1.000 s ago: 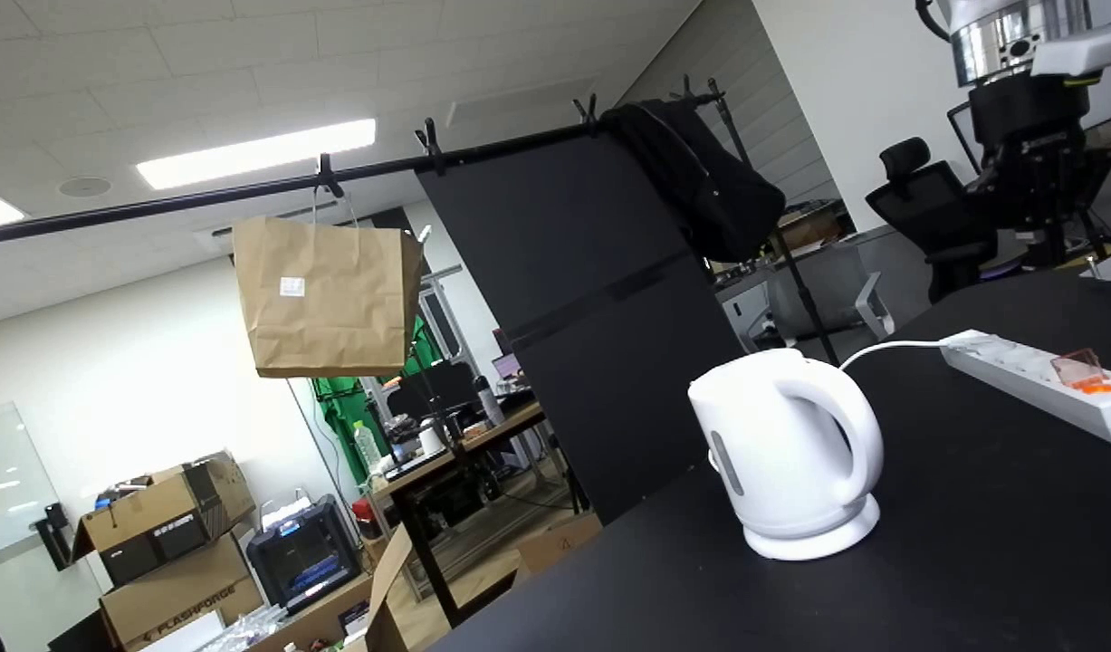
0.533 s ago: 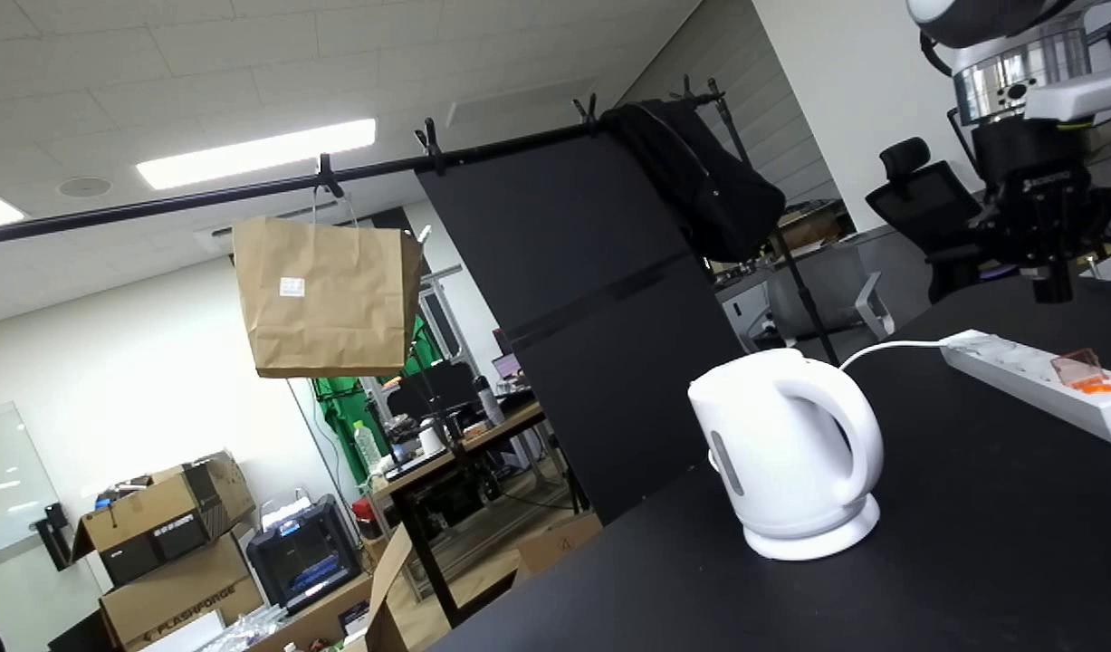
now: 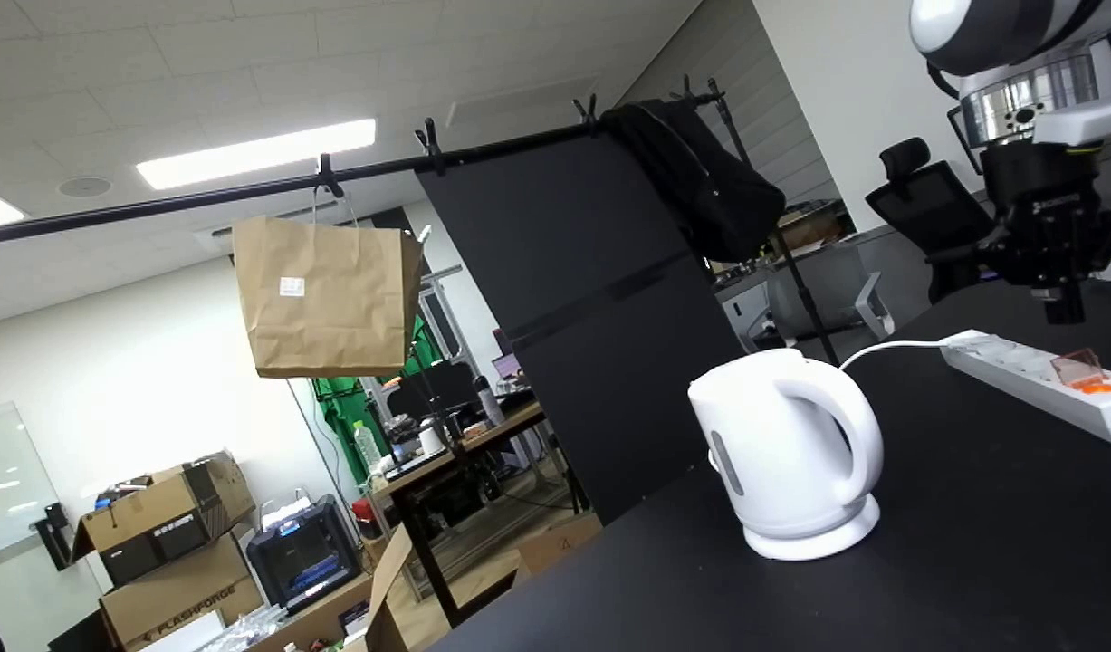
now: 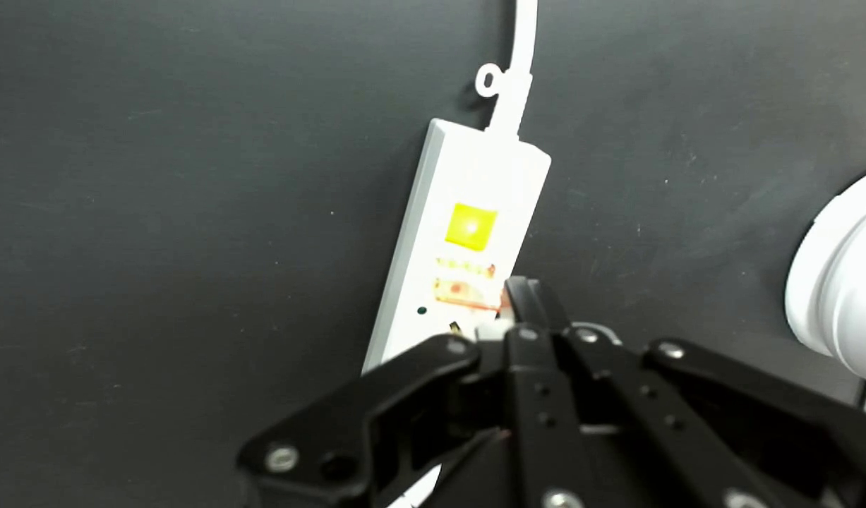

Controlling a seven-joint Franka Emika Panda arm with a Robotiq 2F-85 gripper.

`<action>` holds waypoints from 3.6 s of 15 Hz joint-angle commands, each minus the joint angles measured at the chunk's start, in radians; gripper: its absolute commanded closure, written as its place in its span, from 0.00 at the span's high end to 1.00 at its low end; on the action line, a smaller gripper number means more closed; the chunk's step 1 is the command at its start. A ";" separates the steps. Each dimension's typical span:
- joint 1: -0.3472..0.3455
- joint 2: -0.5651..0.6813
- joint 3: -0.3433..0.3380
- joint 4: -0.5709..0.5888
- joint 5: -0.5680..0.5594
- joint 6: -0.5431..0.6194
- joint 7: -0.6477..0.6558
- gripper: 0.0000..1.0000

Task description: Switch off the extension cord

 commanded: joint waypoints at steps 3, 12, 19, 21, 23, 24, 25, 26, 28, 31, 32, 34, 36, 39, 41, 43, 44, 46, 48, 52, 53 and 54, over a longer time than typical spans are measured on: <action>-0.008 -0.001 0.008 0.000 -0.008 -0.001 0.007 0.01; -0.018 0.042 0.014 0.003 0.050 0.007 0.076 0.00; -0.080 0.079 0.083 0.007 0.182 0.051 0.003 0.00; -0.085 0.091 0.090 0.008 0.196 0.054 -0.004 0.00; -0.084 0.102 0.091 0.008 0.198 0.064 -0.008 0.00; -0.081 0.108 0.090 0.007 0.197 0.074 -0.010 0.00; -0.079 0.114 0.090 0.007 0.192 0.090 -0.007 0.00; -0.077 0.120 0.091 0.005 0.187 0.103 -0.007 0.00; -0.082 0.130 0.102 0.004 0.186 0.129 -0.011 0.00; -0.095 0.145 0.125 0.003 0.187 0.162 -0.026 0.00; -0.100 0.149 0.134 0.002 0.188 0.177 -0.032 0.00; -0.112 0.149 0.151 -0.001 0.188 0.199 -0.044 0.00; -0.110 0.150 0.153 -0.003 0.203 0.213 -0.068 0.00; -0.108 0.155 0.152 -0.002 0.197 0.216 -0.075 0.00; -0.107 0.160 0.150 0.000 0.196 0.217 -0.078 0.00; -0.105 0.171 0.146 0.005 0.192 0.218 -0.082 0.00; -0.100 0.176 0.141 0.007 0.187 0.217 -0.080 0.00; -0.085 0.187 0.124 0.013 0.168 0.215 -0.070 0.00; -0.082 0.195 0.120 0.013 0.113 0.227 -0.042 0.00; -0.029 0.205 0.078 0.000 -0.004 0.257 -0.013 0.00; -0.013 0.207 0.064 -0.004 -0.034 0.267 -0.005 0.00; 0.011 0.207 0.045 -0.011 -0.067 0.280 0.009 0.00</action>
